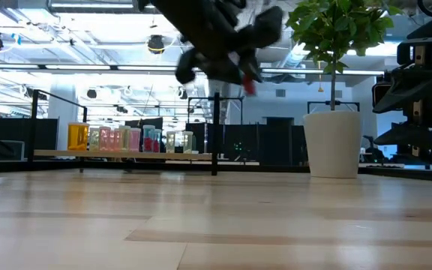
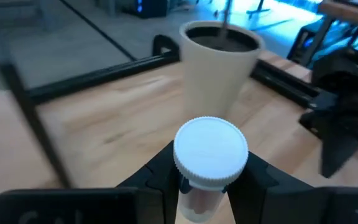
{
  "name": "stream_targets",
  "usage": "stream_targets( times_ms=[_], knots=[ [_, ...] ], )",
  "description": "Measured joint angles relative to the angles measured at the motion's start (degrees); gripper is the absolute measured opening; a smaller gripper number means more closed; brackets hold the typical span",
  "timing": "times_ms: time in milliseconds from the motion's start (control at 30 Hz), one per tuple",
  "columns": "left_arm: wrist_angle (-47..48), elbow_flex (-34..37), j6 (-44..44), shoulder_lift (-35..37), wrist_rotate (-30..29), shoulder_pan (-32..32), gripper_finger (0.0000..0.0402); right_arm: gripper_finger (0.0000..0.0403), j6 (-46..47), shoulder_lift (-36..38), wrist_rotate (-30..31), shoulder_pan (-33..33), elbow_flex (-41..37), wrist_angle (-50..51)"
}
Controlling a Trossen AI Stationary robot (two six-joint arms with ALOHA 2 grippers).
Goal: Pick and place medicine bottles onto shelf by color
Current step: Put the blue pill bottle on the shelf
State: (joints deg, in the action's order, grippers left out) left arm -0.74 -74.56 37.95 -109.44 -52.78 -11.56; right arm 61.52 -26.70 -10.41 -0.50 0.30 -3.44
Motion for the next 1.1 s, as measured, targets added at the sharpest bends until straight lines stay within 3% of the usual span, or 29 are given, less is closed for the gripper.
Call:
stream_targets(
  times_ms=[333, 533, 700, 800, 1100],
  knots=[
    [30.4, 0.0, 13.9, 11.5, 2.9, 4.6, 0.0092, 0.0249, 0.0, 0.0, 0.0, 0.0, 0.0, 0.0],
    [44.1, 0.6, 31.6, 12.3, 3.0, 8.0, 0.0092, 0.0249, 0.0, 0.0, 0.0, 0.0, 0.0, -0.1],
    [44.4, 4.3, 37.8, 12.1, 0.1, 11.4, 0.0092, 0.0249, 0.0, 0.0, 0.0, 0.0, 0.0, -0.1],
    [40.1, 6.8, 35.2, 11.9, -0.6, 13.7, 0.0092, 0.0249, 0.0, 0.0, 0.0, 0.0, 0.0, -0.1],
    [26.3, 13.3, 25.2, 11.9, 4.6, 19.2, 0.0092, 0.0249, 0.0, 0.0, 0.0, 0.0, 0.0, -0.1]
  ],
)
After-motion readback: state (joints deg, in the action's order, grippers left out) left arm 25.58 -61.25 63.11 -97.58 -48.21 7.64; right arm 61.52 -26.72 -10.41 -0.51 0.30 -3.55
